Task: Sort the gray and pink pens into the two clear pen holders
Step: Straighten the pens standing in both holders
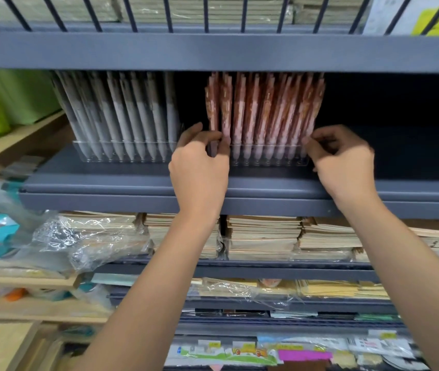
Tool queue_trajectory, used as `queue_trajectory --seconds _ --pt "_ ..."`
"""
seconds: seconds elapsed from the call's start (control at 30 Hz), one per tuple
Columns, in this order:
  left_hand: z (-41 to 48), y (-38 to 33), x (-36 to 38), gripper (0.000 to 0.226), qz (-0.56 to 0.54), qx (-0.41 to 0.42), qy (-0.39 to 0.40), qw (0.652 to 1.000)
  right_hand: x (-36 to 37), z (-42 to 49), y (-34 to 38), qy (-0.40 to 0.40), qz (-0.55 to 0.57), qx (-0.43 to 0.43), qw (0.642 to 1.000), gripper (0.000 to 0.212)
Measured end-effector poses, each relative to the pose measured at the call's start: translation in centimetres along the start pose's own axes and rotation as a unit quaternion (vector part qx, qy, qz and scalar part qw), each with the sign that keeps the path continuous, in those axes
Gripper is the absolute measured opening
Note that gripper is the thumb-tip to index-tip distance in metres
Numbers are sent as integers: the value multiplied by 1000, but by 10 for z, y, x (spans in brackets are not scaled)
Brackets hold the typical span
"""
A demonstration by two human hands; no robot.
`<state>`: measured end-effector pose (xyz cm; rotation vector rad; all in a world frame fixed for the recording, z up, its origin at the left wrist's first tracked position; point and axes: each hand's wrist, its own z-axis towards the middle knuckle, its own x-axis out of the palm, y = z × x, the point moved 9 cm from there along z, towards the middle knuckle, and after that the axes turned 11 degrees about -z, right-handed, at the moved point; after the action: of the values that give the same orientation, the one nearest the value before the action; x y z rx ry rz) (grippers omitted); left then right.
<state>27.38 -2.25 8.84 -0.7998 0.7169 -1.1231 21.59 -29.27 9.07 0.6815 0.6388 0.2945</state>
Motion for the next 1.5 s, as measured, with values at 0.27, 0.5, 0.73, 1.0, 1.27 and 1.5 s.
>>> queue_trajectory --seconds 0.27,0.5,0.73,1.0,1.27,1.5 --pt "5 2 10 25 40 -13 23 999 0 0 1 -2 -2 -12 1000 5" --pt "6 4 9 16 13 -11 -3 1000 0 -1 2 -1 -4 -18 1000 4" --pt "4 5 7 11 8 -7 -19 1000 1 -1 2 5 -9 -17 1000 5" --pt "-1 1 2 10 24 -4 -26 999 -3 -3 6 -4 -21 -18 1000 6" --pt "-6 -5 16 18 17 -29 -10 999 -4 -4 6 -7 -40 -12 999 8" --pt "-4 -5 25 22 39 -18 9 999 -3 -4 5 -1 -36 -7 999 8"
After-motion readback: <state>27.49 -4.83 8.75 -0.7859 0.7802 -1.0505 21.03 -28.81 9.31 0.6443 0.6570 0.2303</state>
